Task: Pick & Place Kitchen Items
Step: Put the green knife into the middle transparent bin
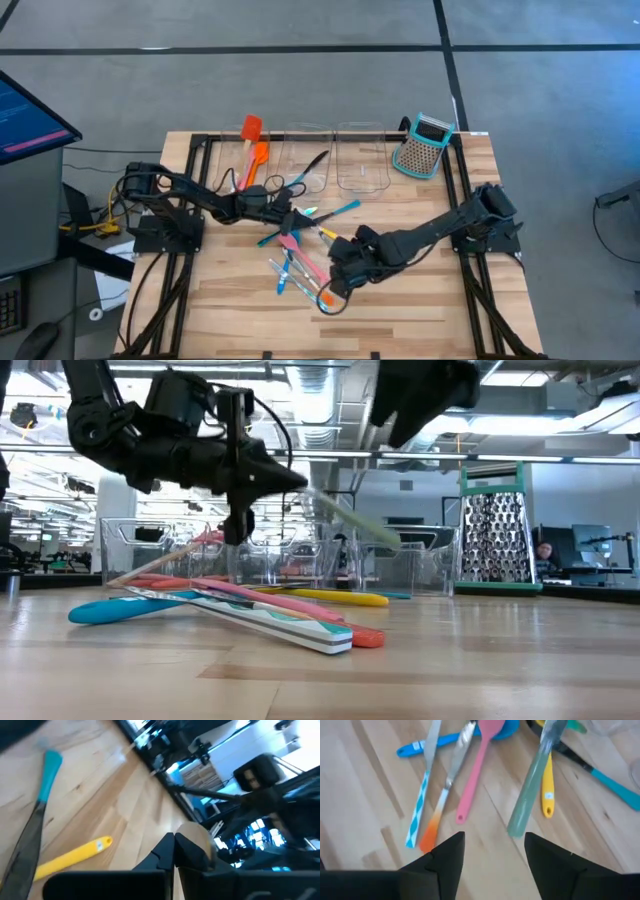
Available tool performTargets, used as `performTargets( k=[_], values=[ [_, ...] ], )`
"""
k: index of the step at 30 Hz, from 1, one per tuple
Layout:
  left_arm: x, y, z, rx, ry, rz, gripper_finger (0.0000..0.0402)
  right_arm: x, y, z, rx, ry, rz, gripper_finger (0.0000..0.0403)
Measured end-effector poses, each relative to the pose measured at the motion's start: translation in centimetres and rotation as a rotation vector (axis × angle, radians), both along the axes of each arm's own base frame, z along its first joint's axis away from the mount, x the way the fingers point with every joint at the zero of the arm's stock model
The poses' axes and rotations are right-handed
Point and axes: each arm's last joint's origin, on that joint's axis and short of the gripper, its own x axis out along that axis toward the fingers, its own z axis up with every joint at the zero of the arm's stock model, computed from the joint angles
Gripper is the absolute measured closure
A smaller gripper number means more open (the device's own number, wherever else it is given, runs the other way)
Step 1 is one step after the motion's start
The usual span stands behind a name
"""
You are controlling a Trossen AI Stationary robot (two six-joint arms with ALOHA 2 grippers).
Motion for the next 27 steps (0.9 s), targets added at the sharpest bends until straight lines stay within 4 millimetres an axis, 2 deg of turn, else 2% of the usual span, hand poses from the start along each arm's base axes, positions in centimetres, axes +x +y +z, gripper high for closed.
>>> performTargets(
  k=[5, 13, 20, 27],
  values=[
    [-0.9, 0.4, 3.3, 0.078, -0.13, -0.019, 0.04, -1.2, 1.1, -0.1, -0.016, 0.03, -0.038, 0.0246],
    [-4.5, 3.2, 7.9, 0.194, -0.174, 0.027, 0.04, -1.9, 1.9, -0.7, -0.099, 0.024, -0.059, 0.039],
    [-7.1, 5.3, 10.5, 0.325, 0.001, 0.085, 0.04, -2.2, 2.5, -0.7, -0.154, 0.028, 0.039, 0.04],
    [-6.4, 7.9, 13.0, 0.425, 0.119, 0.128, 0.04, -2.3, 1.9, 0.0, -0.187, -0.003, 0.166, 0.0402]
  ],
)
